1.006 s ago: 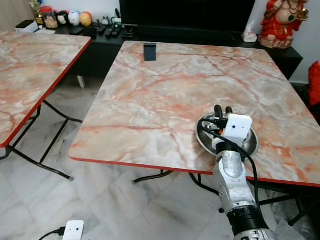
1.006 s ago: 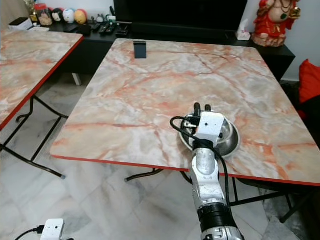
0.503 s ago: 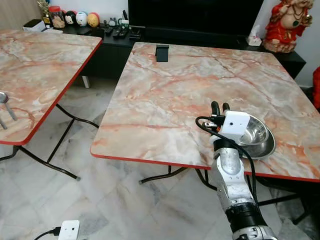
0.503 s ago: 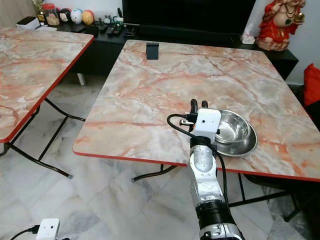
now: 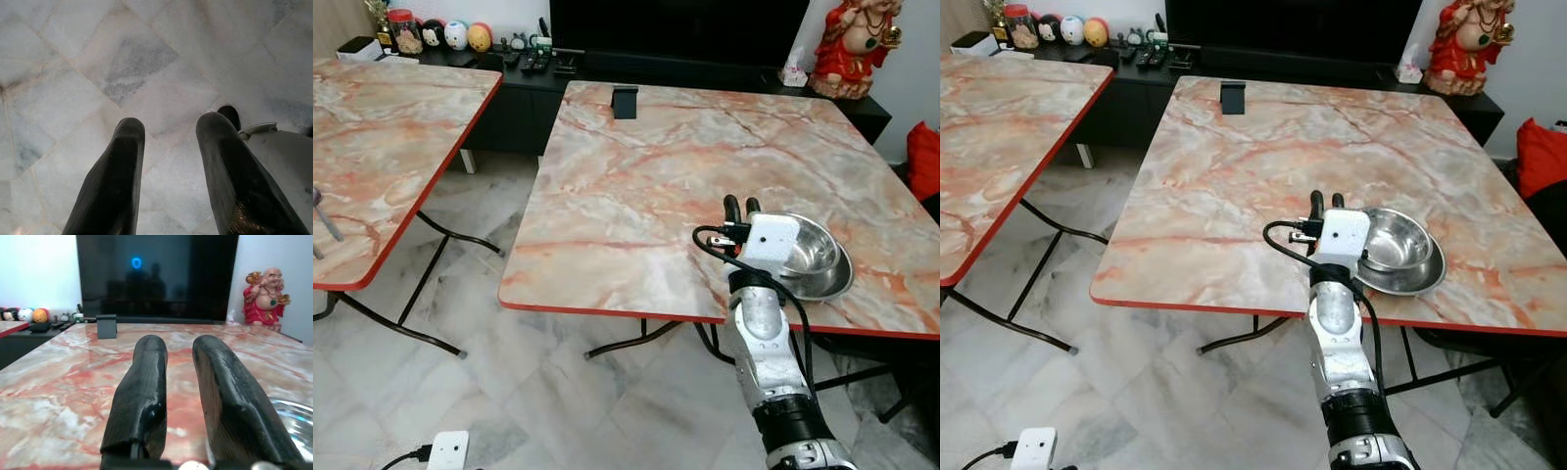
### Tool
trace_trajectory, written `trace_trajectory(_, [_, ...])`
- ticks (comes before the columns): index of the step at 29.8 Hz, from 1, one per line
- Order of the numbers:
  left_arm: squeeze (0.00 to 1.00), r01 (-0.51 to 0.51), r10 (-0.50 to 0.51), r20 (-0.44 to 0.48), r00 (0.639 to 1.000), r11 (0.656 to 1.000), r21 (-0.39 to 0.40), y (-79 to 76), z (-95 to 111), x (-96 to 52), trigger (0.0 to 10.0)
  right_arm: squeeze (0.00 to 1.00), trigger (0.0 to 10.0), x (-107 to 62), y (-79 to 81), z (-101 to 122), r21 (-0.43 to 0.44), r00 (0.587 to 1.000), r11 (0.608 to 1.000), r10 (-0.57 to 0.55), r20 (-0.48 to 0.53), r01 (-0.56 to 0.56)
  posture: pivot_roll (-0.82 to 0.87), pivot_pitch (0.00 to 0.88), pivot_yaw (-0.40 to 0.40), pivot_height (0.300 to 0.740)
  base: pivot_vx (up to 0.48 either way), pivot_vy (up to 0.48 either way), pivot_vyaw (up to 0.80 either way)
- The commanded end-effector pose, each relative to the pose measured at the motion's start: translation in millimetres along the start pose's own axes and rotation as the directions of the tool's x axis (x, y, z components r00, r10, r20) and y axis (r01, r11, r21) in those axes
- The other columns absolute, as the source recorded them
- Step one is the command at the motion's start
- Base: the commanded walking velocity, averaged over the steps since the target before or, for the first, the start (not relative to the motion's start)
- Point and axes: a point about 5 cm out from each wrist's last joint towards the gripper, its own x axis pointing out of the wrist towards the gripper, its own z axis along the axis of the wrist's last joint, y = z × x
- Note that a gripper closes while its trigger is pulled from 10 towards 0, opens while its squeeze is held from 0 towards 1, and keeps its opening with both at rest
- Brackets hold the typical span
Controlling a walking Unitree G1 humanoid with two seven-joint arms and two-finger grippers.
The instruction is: Setting the table
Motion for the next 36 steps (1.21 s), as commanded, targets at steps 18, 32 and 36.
trace_trajectory(18, [0.0, 0.007, -0.008, -0.007, 1.0, 1.0, -0.013, -6.0, -1.3, 0.5, 10.0, 0.0, 10.0, 3.4, 1.3, 1.4, -0.001, 1.0, 1.0, 0.019, 0.008, -0.019, -0.03, 0.0, -0.029, 0.74, 0.0, 0.297, 0.0])
trace_trajectory(32, [0.0, 0.011, -0.011, -0.009, 1.0, 1.0, -0.011, -6.4, -2.1, 0.3, 10.0, 0.0, 10.0, 3.3, 2.8, 0.7, -0.001, 0.999, 0.999, 0.033, 0.005, -0.033, -0.04, 0.0, -0.032, 0.74, 0.0, 0.299, 0.0])
trace_trajectory(36, [0.0, 0.012, -0.012, -0.008, 1.0, 1.0, -0.011, -6.7, -1.9, 0.4, 10.0, 0.0, 10.0, 3.5, 3.6, 0.4, 0.002, 0.999, 0.999, 0.038, 0.002, -0.038, -0.03, 0.0, -0.035, 0.74, 0.0, 0.299, 0.0])
